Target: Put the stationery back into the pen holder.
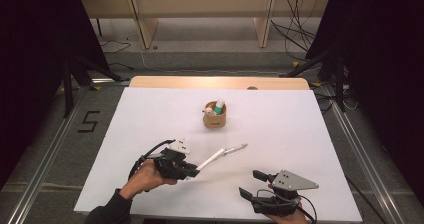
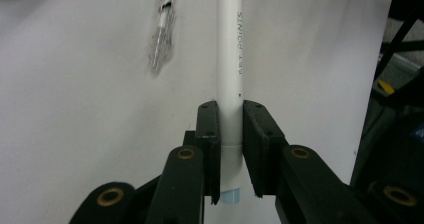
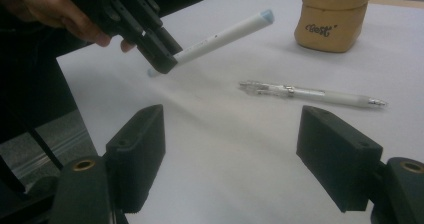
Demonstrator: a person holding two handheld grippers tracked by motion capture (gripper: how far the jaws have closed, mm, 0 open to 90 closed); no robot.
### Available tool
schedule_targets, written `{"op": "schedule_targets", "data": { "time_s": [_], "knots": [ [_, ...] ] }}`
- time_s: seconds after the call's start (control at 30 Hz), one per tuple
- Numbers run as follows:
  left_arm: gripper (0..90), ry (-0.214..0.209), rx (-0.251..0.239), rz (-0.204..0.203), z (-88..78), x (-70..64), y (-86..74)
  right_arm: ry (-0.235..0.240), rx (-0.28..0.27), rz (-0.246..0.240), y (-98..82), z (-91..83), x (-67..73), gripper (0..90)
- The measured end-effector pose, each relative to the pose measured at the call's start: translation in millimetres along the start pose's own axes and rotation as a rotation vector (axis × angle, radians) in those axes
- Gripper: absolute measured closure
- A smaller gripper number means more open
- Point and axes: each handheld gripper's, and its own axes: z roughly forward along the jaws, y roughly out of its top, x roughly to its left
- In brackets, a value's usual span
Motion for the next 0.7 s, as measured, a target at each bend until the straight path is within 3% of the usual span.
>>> {"op": "schedule_targets", "data": {
  "time_s": [0.13,0.2,0.53,0.7],
  "knots": [
    [77.7,0.001,-0.069,-0.023,3.1,-1.8,-0.5,0.008,-0.004,0.05,5.2,3.8,-2.7,29.4],
    [77.7,0.004,-0.103,-0.039,5.2,-2.5,-1.7,0.025,-0.01,0.098,7.5,6.9,-5.0,29.5],
    [77.7,0.022,-0.192,-0.088,13.3,-7.3,-12.0,0.111,-0.045,0.309,21.7,22.0,-18.5,36.7],
    [77.7,0.014,-0.224,-0.105,15.5,-10.2,-15.2,0.117,-0.044,0.361,27.8,32.9,-21.6,40.4]
  ]
}}
